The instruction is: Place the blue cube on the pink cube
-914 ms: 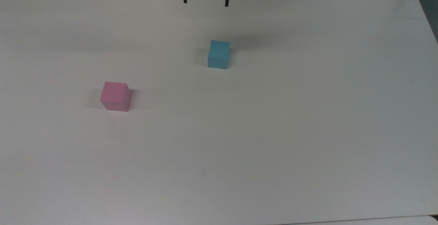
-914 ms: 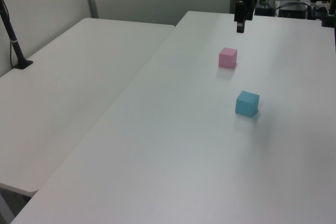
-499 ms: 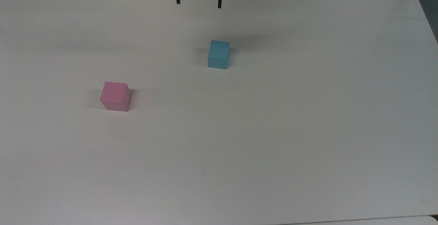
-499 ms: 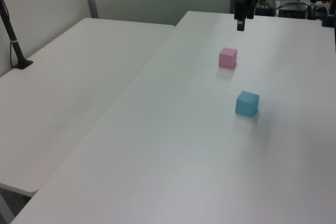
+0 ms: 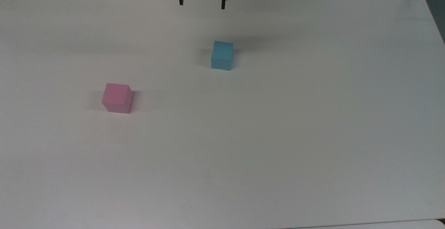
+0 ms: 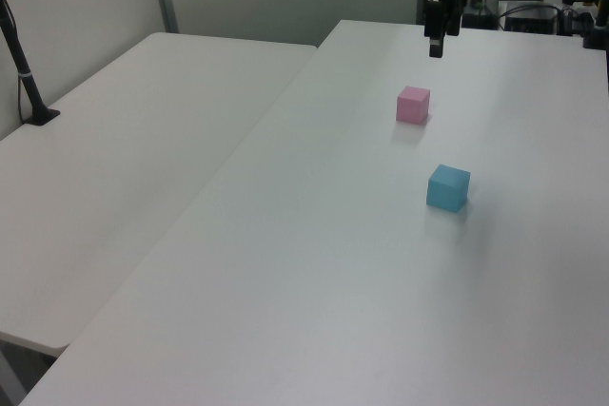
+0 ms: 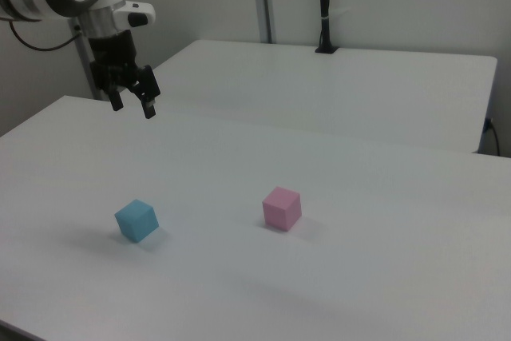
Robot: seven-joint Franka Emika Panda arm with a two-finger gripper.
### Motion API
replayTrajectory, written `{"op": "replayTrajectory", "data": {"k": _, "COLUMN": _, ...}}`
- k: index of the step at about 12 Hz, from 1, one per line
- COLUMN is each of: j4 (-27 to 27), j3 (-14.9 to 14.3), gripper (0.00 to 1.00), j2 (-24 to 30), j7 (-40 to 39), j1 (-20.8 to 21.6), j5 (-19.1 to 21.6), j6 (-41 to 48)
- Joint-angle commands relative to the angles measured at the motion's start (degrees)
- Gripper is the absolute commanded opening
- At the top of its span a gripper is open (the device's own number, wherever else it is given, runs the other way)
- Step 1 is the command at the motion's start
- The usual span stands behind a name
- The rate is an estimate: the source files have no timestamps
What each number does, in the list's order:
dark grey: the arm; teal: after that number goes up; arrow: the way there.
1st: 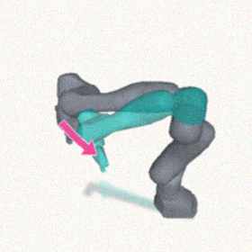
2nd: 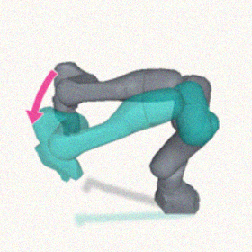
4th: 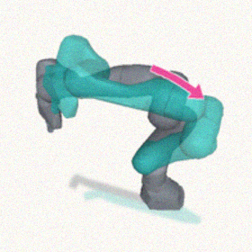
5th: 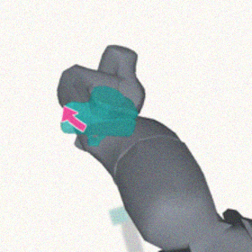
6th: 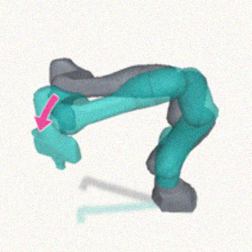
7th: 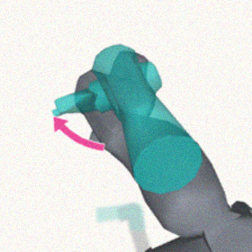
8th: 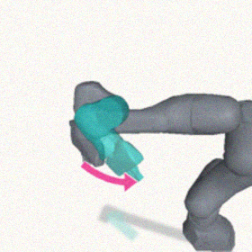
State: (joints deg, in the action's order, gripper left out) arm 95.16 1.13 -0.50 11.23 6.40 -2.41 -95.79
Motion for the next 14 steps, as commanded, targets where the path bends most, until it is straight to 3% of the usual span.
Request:
{"op": "replayTrajectory", "data": {"k": 1, "j4": 1.24, "j3": 0.1, "gripper": 1.0, "j2": -0.72, "j7": -1.65, "j1": -0.07, "j5": 0.92, "j6": 0.78}}
{"op": "replayTrajectory", "data": {"k": 5, "j4": 5.45, "j3": 0.01, "gripper": 1.0, "j2": -3.62, "j7": -1.65, "j1": 0.28, "j5": 1.01, "j6": -2.72}}
{"op": "replayTrajectory", "data": {"k": 14, "j4": 24.35, "j3": 0.27, "gripper": 1.0, "j2": -5.65, "j7": 2.74, "j1": 4.41, "j5": -2.15, "j6": -21.45}}
